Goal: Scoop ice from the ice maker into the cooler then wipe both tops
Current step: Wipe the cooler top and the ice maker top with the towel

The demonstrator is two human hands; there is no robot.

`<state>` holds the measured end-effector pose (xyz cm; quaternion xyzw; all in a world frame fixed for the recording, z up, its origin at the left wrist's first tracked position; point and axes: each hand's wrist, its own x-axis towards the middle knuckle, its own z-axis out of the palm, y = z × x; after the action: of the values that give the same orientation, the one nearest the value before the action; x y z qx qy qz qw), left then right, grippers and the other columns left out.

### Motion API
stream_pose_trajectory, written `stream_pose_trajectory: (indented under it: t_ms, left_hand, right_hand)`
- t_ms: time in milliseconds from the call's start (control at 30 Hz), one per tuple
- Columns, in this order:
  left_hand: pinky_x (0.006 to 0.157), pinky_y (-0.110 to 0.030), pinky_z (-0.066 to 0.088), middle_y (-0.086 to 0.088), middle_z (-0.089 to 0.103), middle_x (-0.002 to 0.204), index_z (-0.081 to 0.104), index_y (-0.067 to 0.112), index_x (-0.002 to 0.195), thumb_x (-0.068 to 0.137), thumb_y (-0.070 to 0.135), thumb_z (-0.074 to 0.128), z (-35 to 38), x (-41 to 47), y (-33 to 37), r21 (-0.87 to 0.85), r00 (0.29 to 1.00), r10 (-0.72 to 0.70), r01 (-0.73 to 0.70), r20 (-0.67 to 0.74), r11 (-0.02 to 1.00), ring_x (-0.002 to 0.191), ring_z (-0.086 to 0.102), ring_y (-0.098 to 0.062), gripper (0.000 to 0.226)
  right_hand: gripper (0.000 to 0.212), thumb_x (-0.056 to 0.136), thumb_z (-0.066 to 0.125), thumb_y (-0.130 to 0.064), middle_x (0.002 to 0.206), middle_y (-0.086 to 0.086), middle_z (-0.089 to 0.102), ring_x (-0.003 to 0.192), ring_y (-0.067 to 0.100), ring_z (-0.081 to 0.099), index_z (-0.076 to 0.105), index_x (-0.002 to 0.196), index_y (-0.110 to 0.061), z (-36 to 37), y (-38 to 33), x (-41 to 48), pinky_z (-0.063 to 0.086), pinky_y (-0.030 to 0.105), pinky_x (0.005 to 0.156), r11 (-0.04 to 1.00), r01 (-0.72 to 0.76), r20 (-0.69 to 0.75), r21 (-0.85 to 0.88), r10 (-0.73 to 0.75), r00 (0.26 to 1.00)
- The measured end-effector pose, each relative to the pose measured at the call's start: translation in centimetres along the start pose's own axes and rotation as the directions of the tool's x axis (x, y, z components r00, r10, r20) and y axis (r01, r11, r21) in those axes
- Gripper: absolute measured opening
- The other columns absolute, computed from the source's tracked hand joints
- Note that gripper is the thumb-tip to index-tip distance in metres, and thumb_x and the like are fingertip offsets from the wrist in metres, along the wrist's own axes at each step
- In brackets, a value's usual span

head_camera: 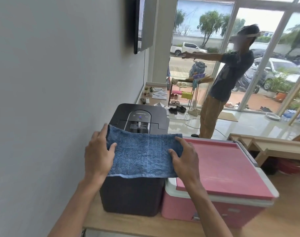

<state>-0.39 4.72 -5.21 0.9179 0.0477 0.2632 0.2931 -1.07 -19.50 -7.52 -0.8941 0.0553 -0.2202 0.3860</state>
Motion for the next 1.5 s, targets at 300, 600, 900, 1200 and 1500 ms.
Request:
stream_pose_trajectory:
  t_ms: [300,600,900,1200,1500]
  left_hand:
    - [0.098,-0.039,0.049,-0.001,0.068,0.116,0.054,0.018,0.136,0.079,0.022,0.079,5.2,-1.1,11.2,-0.296,0.990,0.106,-0.074,0.094,0.952,0.106,0.064,-0.018,0.062]
    - [0.087,-0.035,0.055,0.003,0.068,0.102,0.054,0.015,0.133,0.083,0.015,0.075,16.9,-6.9,27.0,-0.403,0.898,0.261,-0.105,0.354,0.909,0.091,0.067,-0.018,0.055]
    - [0.077,-0.028,0.048,-0.004,0.064,0.099,0.056,0.014,0.101,0.080,0.008,0.071,27.4,-12.5,39.5,-0.308,0.775,0.368,-0.233,0.515,0.922,0.092,0.062,-0.022,0.026]
    - [0.071,-0.040,0.045,-0.019,0.061,0.098,0.044,0.007,0.117,0.081,-0.013,0.049,35.2,-19.1,41.5,-0.058,0.663,0.270,-0.324,0.698,0.944,0.092,0.061,-0.038,0.042]
    - [0.072,-0.042,0.048,-0.022,0.057,0.106,0.029,0.001,0.137,0.079,-0.015,0.043,40.1,-22.3,37.0,0.063,0.609,0.091,-0.228,0.788,0.972,0.094,0.060,-0.037,0.062]
  right_hand:
    - [0.051,0.090,0.068,-0.011,0.126,0.007,0.059,0.119,0.022,0.054,0.054,0.139,-0.009,-10.3,7.8,2.4,0.041,0.028,0.102,1.000,-0.022,-0.071,-0.001,0.022,0.997]
    - [0.046,0.089,0.067,-0.011,0.125,0.007,0.062,0.117,0.025,0.057,0.060,0.134,-0.018,-24.8,21.4,5.2,0.044,0.031,0.101,0.990,-0.109,-0.079,-0.092,0.101,0.992]
    - [0.049,0.091,0.066,-0.016,0.124,0.009,0.062,0.117,0.026,0.057,0.056,0.138,-0.013,-32.8,33.9,6.3,0.043,0.034,0.100,0.956,-0.230,-0.060,-0.180,0.223,0.973]
    - [0.050,0.091,0.063,-0.010,0.131,0.010,0.060,0.124,0.025,0.054,0.053,0.140,-0.011,-30.4,43.8,4.8,0.037,0.028,0.105,0.920,-0.343,0.097,-0.190,0.365,0.926]
    - [0.055,0.091,0.056,0.001,0.145,0.012,0.050,0.135,0.026,0.045,0.046,0.145,-0.009,-28.3,49.6,1.9,0.034,0.029,0.109,0.863,-0.455,0.166,-0.218,0.492,0.854]
